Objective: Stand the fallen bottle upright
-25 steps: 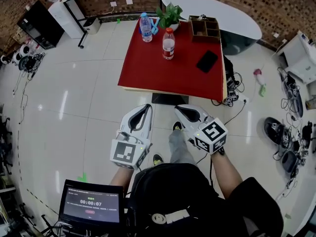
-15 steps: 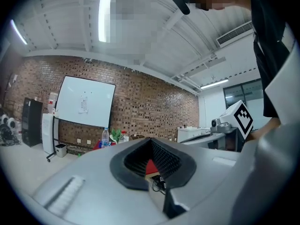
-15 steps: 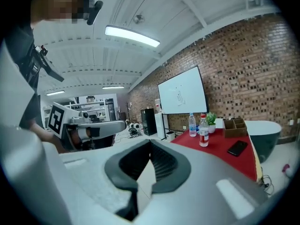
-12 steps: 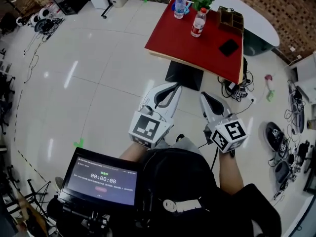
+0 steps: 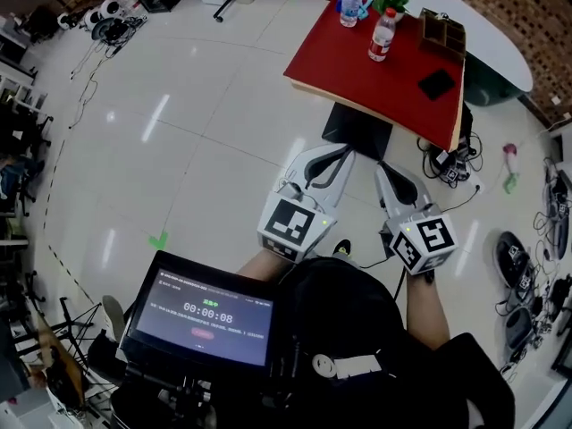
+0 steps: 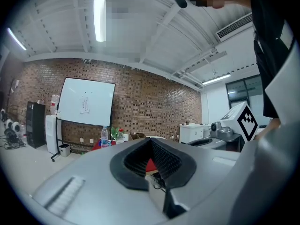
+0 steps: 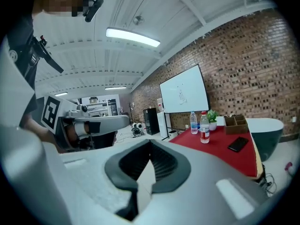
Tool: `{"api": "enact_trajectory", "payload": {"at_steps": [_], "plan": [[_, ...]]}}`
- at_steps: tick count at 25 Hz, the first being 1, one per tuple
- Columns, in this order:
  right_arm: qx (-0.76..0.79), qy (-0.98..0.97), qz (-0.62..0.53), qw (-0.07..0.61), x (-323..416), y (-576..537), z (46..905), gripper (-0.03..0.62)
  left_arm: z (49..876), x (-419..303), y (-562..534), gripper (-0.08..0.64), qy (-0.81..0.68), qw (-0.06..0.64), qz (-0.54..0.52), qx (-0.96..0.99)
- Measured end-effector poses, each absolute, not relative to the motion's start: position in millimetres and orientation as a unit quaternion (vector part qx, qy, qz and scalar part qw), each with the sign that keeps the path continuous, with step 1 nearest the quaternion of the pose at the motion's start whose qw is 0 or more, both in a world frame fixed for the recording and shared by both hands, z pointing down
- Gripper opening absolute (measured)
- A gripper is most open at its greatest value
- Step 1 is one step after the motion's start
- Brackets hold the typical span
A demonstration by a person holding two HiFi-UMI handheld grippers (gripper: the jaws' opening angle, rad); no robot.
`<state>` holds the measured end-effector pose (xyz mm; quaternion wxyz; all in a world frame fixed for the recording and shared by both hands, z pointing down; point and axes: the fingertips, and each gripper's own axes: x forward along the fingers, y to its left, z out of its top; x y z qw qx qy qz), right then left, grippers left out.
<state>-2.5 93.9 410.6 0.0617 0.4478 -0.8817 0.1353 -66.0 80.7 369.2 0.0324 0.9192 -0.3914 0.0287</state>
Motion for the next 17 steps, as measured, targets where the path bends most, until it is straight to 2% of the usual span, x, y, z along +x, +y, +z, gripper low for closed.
{"api": "enact_trajectory", "payload": {"at_steps": [17], "plan": [[0.427,-0.895,0.119,0.059,-1.3,87.4,404.1,0.005,364.3,-56.1,76.5,0.005,-0.397,0.019,0.027,0.917]]}}
